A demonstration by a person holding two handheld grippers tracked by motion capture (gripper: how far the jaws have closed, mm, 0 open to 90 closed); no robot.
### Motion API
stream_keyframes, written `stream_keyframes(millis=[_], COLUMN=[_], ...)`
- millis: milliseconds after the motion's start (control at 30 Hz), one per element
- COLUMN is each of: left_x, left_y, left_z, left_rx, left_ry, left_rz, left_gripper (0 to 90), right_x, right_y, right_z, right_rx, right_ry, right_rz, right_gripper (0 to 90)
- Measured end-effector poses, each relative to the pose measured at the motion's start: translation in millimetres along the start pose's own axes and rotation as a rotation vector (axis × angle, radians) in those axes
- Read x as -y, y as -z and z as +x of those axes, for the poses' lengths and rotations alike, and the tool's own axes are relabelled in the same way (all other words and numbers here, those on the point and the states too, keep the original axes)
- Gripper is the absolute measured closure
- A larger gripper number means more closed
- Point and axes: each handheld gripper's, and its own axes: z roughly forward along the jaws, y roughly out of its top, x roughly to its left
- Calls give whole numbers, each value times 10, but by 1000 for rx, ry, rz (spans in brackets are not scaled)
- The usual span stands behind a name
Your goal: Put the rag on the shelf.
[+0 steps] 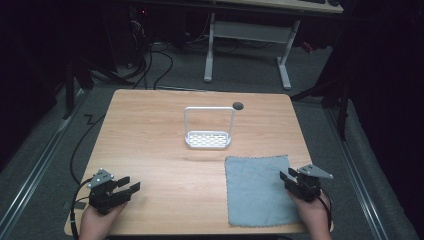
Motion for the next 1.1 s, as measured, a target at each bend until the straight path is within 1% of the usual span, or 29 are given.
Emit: stream_keyframes(millis=[67, 167, 233, 300, 333, 367, 400, 433, 467, 500, 533, 567, 600, 633, 667, 700, 733, 767, 833, 867, 967, 1000, 1033, 1100], left_x=[0, -2, -3, -7, -7, -7, -3, 0, 2, 3, 3, 4, 4, 2, -1, -2, -2, -4, -2, -1, -3, -3, -13, -27], left_y=[8, 13, 9, 2, 1, 1, 7, 13, 20, 24, 24, 28, 31, 33, 30, 26, 26, 8, -5, -9, -26, -26, -47, -89], left_z=[-19, -22, -18, -4, 0, 0, 1, 1, 1, 1, 1, -4, -8, -14, -31, -35, -35, -54, -69, -77, -115, -115, -180, -274], left_rx=[-1, -1, -3, -1, 0, 0, -3, -4, -2, 1, 1, -4, -6, -4, -3, 1, 1, 5, 5, 4, 19, 19, 33, 57], left_ry=[-5, -5, -4, 4, 6, 6, 4, 4, 5, 4, 4, 2, -1, -5, -11, -15, -15, -24, -30, -34, -35, -35, -58, -80], left_rz=[-2, -8, -10, -10, -13, -13, -17, -17, -16, -16, -16, -17, -18, -15, -14, -13, -13, -2, 6, 9, 15, 15, 26, 39], left_gripper=[461, 461, 460, 460, 460, 461, 466, 472, 488, 510, 521, 521, 536, 556, 593, 609, 626, 637, 656, 664, 687, 691, 697, 706], right_x=[2, 5, 9, 12, 13, 13, 3, -4, -14, -21, -21, -28, -34, -35, -17, -8, -8, 10, 30, 36, 14, 14, -11, -38], right_y=[-4, -11, -2, 3, 13, 13, 40, 57, 77, 96, 96, 108, 113, 106, 62, 25, 25, -53, -118, -134, -168, -168, -200, -241], right_z=[55, 62, 65, 56, 64, 64, 97, 134, 186, 255, 255, 313, 413, 487, 614, 658, 658, 725, 802, 827, 921, 921, 1022, 1128], right_rx=[-2, -11, -12, -16, -21, -21, -39, -58, -79, -97, -97, -108, -135, -161, -202, -218, -218, -245, -257, -256, -278, -278, -293, -314], right_ry=[23, 17, 5, 12, 0, 0, 3, 5, 17, 41, 41, 64, 89, 103, 125, 140, 140, 143, 162, 176, 183, 183, 199, 218], right_rz=[1, -1, 2, -6, -7, -7, -17, -24, -28, -35, -35, -33, -27, -15, 21, 43, 43, 86, 135, 132, 129, 129, 124, 116], right_gripper=[586, 582, 581, 581, 582, 582, 620, 660, 757, 874, 874, 900, 900, 900, 900, 900, 900, 900, 900, 900, 900, 900, 900, 900])
